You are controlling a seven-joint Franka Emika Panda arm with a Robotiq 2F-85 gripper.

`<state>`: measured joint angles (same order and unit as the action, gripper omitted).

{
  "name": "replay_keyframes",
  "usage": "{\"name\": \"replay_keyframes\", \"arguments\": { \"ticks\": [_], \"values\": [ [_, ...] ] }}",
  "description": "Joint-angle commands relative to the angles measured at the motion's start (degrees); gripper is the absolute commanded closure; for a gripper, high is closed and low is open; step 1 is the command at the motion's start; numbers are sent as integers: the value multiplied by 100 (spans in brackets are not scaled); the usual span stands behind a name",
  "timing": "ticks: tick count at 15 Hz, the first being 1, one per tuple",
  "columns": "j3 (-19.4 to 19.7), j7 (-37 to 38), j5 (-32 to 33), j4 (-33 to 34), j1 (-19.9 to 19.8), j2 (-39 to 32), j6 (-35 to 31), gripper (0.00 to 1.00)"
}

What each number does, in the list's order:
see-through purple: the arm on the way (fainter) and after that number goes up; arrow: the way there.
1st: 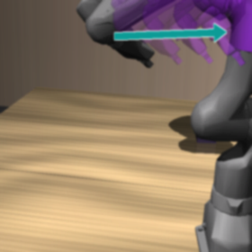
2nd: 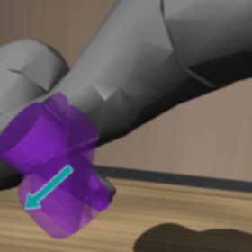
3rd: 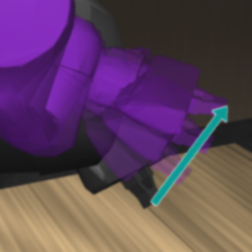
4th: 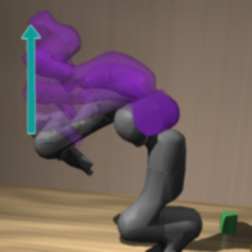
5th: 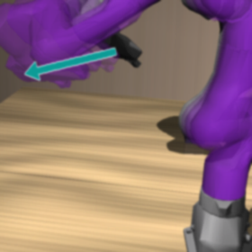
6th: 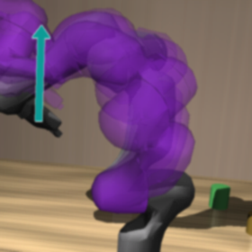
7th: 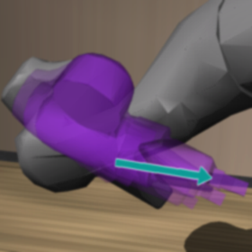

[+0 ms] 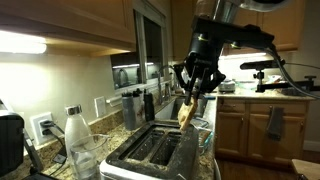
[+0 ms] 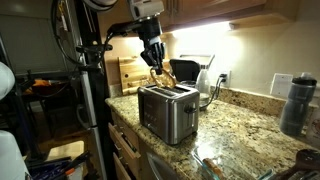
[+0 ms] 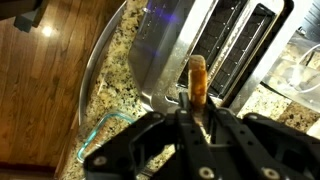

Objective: Put the slices of bread in the toaster

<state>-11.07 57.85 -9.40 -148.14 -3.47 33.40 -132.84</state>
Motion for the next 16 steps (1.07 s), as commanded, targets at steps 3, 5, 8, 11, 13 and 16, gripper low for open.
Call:
{"name": "replay_keyframes", "arguments": {
  "ticks": [3,5,8,11,13,16],
  "values": [
    [205,-245,-346,-2,221,-321,-301,96],
    [207,-286,-414,27,246,-445,-362,96],
    [216,-333,-507,57,295,-582,-438,96],
    [233,-411,-623,96,369,-706,-508,96],
    [244,-470,-682,132,393,-756,-524,96],
    [242,-540,-740,174,425,-851,-559,96]
  ]
}}
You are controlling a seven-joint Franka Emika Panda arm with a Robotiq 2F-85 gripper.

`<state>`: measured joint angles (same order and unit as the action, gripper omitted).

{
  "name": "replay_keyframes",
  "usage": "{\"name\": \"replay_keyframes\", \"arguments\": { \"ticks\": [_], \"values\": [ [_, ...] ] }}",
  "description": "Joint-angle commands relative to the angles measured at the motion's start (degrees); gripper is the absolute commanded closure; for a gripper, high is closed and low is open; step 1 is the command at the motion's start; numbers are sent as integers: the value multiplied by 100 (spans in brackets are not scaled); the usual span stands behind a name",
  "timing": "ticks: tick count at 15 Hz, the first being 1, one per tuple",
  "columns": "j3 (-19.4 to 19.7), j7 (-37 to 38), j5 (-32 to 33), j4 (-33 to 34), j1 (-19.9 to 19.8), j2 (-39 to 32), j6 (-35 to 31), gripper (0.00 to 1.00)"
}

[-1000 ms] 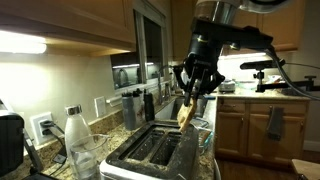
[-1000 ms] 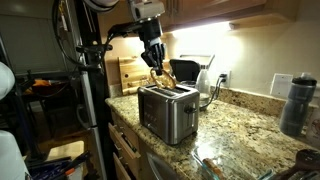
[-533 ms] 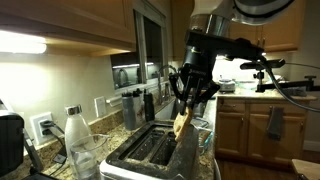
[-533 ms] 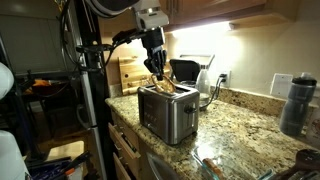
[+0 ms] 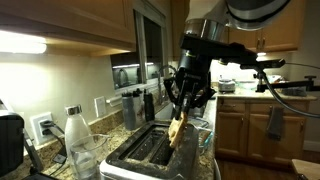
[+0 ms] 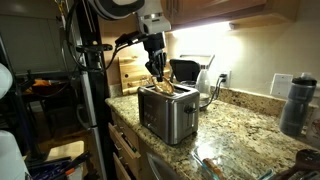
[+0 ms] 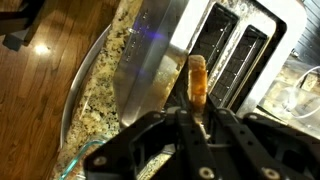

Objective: Put the slices of bread in the toaster

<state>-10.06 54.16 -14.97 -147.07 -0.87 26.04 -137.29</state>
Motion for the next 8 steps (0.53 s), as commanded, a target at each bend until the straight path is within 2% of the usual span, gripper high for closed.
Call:
{"name": "replay_keyframes", "arguments": {
  "ticks": [1,2,3,8],
  "values": [
    [142,-186,-194,78,172,-140,-115,96],
    [143,-192,-208,86,174,-163,-124,96],
    [147,-193,-225,94,178,-187,-128,66],
    [142,-172,-192,88,160,-202,-144,33]
  ]
}}
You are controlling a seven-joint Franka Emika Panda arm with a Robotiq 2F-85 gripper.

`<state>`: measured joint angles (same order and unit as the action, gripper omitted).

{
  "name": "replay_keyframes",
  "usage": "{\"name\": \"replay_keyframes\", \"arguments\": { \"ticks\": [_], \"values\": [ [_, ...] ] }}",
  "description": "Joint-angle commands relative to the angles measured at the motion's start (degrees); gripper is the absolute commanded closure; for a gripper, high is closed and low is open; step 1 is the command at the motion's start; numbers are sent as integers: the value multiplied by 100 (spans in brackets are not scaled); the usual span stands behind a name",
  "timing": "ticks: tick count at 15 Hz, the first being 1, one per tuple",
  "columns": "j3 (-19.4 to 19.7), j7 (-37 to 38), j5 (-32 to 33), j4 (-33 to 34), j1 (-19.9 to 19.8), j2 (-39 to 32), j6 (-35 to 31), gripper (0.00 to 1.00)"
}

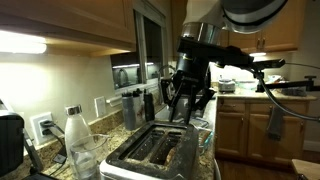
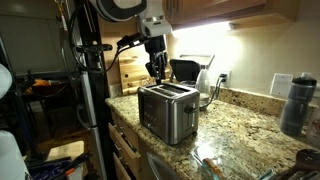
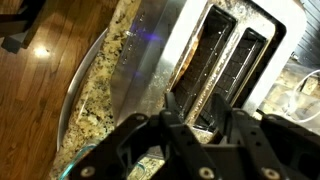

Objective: Put the slices of bread in the toaster

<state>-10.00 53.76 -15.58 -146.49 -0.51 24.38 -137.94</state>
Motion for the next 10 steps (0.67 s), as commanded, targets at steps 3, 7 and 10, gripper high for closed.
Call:
{"name": "replay_keyframes", "arguments": {
  "ticks": [3,7,10],
  "values": [
    [145,-97,-50,-20,63,36,-45,15],
    [214,-71,-13,-87,-4,109,-31,0],
    [273,-57,10,-109,-41,143,-29,0]
  ]
}}
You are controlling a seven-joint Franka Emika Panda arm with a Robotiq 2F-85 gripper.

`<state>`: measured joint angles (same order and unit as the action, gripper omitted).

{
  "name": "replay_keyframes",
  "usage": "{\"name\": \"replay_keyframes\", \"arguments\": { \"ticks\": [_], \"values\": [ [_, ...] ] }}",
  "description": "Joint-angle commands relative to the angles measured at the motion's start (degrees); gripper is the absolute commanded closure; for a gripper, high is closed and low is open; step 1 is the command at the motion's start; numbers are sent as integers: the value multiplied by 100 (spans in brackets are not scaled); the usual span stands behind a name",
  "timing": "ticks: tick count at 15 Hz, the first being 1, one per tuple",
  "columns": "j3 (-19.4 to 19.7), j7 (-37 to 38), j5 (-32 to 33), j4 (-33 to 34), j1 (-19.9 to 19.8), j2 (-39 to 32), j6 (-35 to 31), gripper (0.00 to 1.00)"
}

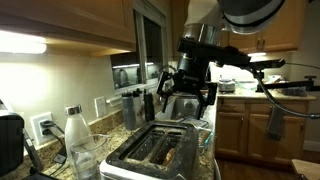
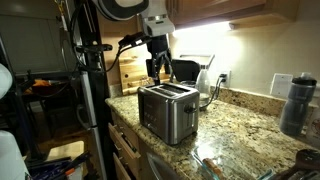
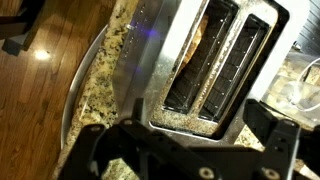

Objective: Put the slices of bread in the toaster

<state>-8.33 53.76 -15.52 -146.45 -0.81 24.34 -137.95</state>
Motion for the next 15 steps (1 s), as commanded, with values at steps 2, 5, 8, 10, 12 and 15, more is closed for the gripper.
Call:
{"name": "replay_keyframes", "arguments": {
  "ticks": [2,5,8,10,12,15],
  "values": [
    [112,-5,70,-125,-64,155,-34,0],
    [67,123,268,-146,-211,159,-42,0],
    [67,186,448,-191,-351,174,-36,0],
    [64,246,605,-228,-465,189,-29,0],
    [72,304,739,-261,-573,214,-21,0],
    [59,473,968,-309,-740,247,-22,0]
  ]
}}
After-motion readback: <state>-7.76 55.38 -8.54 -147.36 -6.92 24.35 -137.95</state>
